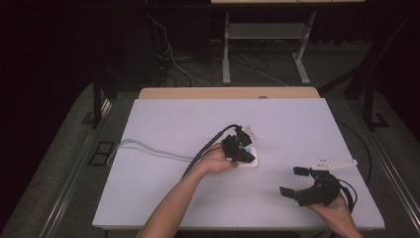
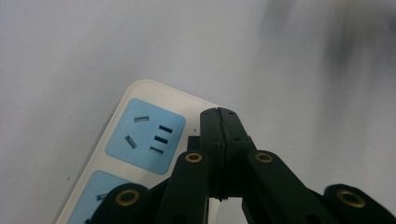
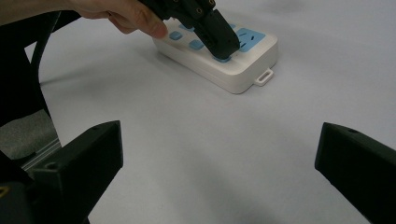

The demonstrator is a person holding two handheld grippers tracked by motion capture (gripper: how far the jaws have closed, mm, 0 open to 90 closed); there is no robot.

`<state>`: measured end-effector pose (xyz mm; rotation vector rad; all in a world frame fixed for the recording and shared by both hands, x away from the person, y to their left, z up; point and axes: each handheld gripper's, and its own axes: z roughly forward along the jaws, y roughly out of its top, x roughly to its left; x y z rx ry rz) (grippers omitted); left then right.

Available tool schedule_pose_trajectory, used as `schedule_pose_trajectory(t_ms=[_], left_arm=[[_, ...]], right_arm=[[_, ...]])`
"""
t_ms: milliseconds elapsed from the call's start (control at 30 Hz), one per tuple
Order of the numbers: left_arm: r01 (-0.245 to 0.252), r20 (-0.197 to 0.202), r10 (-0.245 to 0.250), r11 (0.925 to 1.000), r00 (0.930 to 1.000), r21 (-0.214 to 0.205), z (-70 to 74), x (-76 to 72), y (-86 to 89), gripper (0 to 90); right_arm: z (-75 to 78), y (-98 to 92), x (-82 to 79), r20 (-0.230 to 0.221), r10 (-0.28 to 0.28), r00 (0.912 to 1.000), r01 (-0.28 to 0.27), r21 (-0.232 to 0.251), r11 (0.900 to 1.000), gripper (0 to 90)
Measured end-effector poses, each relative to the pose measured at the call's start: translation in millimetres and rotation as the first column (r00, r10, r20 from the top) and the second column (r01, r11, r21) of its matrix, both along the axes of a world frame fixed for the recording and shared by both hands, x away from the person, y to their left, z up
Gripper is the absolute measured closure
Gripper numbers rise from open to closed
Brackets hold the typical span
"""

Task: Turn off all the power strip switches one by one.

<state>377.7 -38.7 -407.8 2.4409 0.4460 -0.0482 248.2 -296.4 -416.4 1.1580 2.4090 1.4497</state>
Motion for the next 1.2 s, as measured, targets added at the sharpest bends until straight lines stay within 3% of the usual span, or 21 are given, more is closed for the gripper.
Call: schedule_pose_trajectory(t_ms=[300, 633, 867, 1033, 1200], left_arm=[[-0.031, 0.022, 0.032, 0.9985, 0.9992, -0.045, 13.3, -2.9, 16.4, 88.0], [-0.067, 0.047, 0.073, 0.9916, 0.9962, -0.110, 32.4, -12.6, 41.1, 81.2], [-0.105, 0.070, 0.116, 0.9840, 0.9907, -0.144, 40.0, -23.3, 64.6, 56.8], [-0.146, 0.043, 0.154, 0.9762, 0.9871, -0.161, 41.9, -24.5, 86.2, 26.4], [-0.197, 0.024, 0.203, 0.9675, 0.9789, -0.159, 41.6, -28.0, 106.2, 1.0]], right_arm=[[0.1, 0.2, 0.1, -0.001, 0.001, 1.0000, -0.001, 0.000, 1.0000, 0.9], [0.0, 0.3, -0.1, 0.000, 0.000, 1.0000, 0.000, 0.002, 1.0000, 0.9], [0.2, 0.9, -0.5, 0.002, 0.000, 1.0000, 0.000, 0.003, 1.0000, 0.9], [0.2, 1.1, -0.5, 0.001, -0.002, 1.0000, 0.002, 0.004, 1.0000, 0.9], [0.0, 1.6, -0.3, 0.001, -0.001, 1.0000, 0.001, 0.005, 1.0000, 0.9]])
